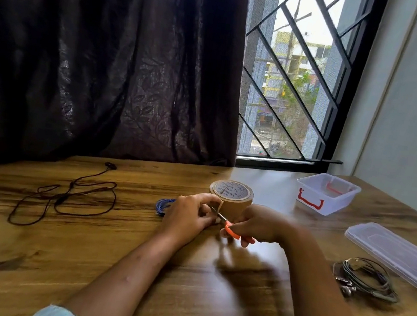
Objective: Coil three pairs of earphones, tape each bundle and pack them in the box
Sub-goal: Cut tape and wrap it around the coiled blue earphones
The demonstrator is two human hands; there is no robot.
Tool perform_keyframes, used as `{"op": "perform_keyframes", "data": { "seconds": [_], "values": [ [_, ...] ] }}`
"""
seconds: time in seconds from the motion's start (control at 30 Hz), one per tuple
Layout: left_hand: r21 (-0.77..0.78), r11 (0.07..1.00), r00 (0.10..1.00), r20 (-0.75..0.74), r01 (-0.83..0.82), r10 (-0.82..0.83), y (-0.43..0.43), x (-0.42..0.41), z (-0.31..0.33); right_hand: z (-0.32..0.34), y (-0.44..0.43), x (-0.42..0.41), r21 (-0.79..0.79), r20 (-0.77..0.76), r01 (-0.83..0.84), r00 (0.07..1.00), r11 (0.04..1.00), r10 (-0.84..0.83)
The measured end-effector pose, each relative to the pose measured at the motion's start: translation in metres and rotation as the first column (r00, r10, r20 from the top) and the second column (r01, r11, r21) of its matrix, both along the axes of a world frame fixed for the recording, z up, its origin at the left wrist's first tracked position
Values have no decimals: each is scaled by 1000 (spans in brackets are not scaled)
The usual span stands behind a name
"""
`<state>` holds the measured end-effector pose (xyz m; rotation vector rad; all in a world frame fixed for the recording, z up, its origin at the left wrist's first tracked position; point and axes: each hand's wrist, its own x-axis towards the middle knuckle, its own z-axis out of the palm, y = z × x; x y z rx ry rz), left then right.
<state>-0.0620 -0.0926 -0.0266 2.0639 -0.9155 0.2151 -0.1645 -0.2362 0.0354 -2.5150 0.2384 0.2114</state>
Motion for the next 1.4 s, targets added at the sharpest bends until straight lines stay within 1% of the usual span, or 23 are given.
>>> {"op": "perform_keyframes", "data": {
  "seconds": [0.17,0.27,0.67,0.8,0.93,1.17,1.3,1.4],
  "values": [
    [2,1000,1000,2,3,-3,0,0,0,0,0,1,21,-1,-8,1000,1000,8],
    [-5,1000,1000,-3,13,-13,0,0,0,-3,-2,4,-15,8,-12,1000,1000,12],
    [4,1000,1000,25,-2,1,1,-3,2,-8,-10,7,-36,5,-6,1000,999,6],
    [25,1000,1000,3,13,-13,3,3,1,-6,-10,4,-64,23,4,1000,998,-3],
    [32,999,999,23,-33,32,5,9,0,-5,-11,2,-82,38,41,999,996,-38],
    [111,977,983,42,-180,177,3,14,-3,-6,-12,2,-105,36,78,997,991,-75],
    [120,973,980,45,-199,195,3,12,-1,-4,-12,1,-107,4,71,997,992,-71],
    [117,975,982,20,-187,186,3,13,-2,-2,-11,-2,-143,-25,84,996,986,-88]
  ]
}}
